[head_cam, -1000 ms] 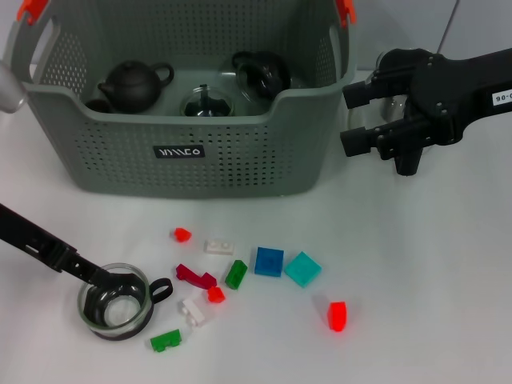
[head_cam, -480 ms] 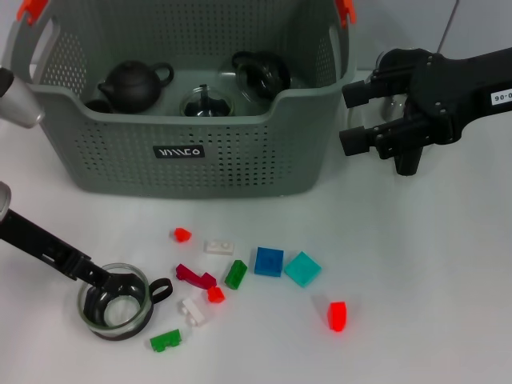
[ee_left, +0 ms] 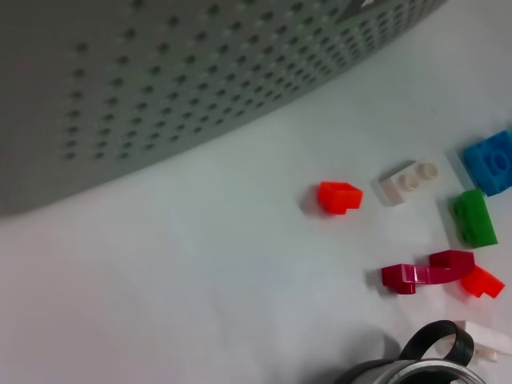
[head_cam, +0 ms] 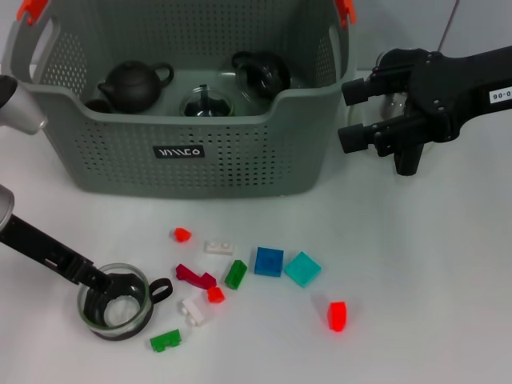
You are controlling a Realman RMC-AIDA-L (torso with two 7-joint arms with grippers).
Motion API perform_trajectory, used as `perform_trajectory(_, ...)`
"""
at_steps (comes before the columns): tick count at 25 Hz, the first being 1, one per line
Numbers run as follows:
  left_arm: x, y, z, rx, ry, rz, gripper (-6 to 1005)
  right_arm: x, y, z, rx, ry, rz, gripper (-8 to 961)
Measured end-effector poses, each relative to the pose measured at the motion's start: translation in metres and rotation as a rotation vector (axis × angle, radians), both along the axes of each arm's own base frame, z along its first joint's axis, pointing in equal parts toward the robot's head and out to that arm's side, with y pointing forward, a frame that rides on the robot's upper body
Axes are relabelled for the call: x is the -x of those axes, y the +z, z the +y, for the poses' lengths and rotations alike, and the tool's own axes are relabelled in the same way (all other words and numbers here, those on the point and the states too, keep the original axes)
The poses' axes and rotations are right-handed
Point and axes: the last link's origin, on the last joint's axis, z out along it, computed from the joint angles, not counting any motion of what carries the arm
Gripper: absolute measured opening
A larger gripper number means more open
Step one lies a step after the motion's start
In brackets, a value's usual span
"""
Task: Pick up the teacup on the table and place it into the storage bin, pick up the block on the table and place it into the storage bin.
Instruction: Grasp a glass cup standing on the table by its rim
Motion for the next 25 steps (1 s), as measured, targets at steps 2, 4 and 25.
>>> perform_trajectory(2, 0.000, -0.001, 0.000, 0.003, 0.000, -0.001, 659, 0.000, 0.000, 0.000, 0.000, -0.001, 0.000, 892)
perform_trajectory(4, -0.001, -0.002, -0.001, 0.006, -0.002, -0.001, 658, 0.000, 0.000, 0.000, 0.001, -0.001, 0.000, 891)
perform_trajectory(25, -0.003, -0.012, -0.003, 0.039, -0.025, -0.001, 122, -0.001, -0.001, 0.000, -0.003, 0.004, 0.001, 883)
